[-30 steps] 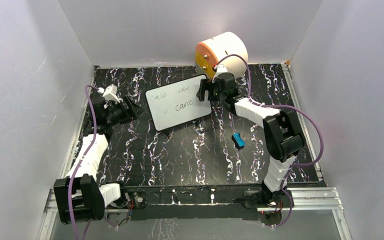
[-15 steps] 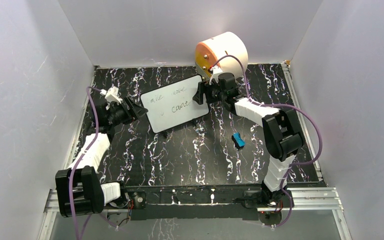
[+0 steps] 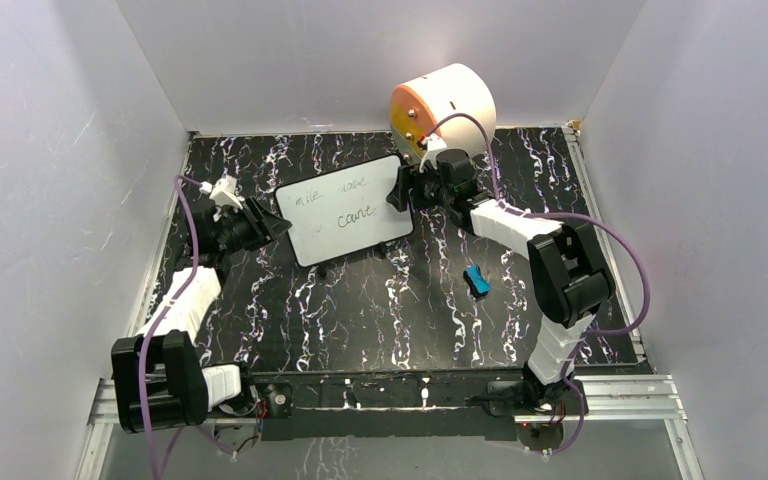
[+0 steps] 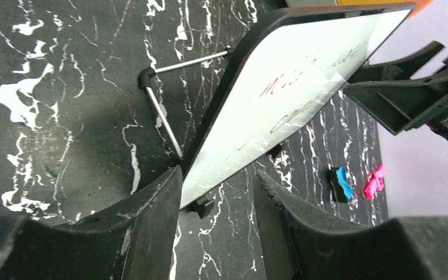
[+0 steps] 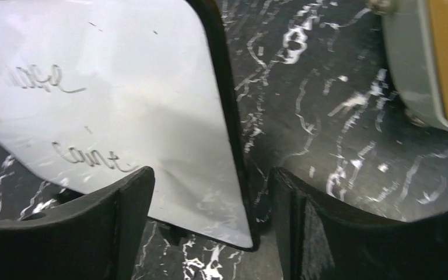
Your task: Erase the whiteboard
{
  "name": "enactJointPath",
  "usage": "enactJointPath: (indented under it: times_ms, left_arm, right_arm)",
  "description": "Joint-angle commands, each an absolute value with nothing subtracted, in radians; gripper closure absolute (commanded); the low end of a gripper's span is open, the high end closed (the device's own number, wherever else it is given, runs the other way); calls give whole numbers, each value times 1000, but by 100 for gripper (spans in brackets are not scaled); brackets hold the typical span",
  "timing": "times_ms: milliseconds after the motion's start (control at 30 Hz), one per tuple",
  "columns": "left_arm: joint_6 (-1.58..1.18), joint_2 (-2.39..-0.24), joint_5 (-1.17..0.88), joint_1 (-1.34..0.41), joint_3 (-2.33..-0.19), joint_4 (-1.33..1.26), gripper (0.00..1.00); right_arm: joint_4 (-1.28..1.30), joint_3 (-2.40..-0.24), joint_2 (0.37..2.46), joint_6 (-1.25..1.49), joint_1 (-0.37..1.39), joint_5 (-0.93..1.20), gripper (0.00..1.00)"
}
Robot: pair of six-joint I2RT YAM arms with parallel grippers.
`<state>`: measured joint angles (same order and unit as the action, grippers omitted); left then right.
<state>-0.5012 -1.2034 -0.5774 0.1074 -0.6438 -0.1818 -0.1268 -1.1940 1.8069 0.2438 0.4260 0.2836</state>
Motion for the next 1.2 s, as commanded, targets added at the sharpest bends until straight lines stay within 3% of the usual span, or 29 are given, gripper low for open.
enactJointPath:
  times_ms: [0,167,367,667,833,1000,1167]
  left_arm:
    - [-420,-1181,-497,104,-730,-47,52]
    - [-376,-1129,-438,104,-800,117,44]
    - [-350,-1071,-413,99,-870,254,37]
    - [-328,-1056,-405,57,-886,286,32]
    - [-327,-1073,-401,44,-898,283,30]
    - [-332,-1086,-412,42,-922,300,28]
    - [-318,-1091,-420,41,-925,309,27]
  right_arm:
    - [-114,-1185,1682,298,420,7,23]
    - [27,-1141,1572,286,412,-89,17]
    - [302,-1005,1410,363,402,-229,17]
    - [522,-827,1255,469,392,-358,28]
    - [543,-821,1310,426,379,-262,29]
    - [544,-827,1360,401,378,-187,38]
    - [533,-820,1370,381,376,-152,38]
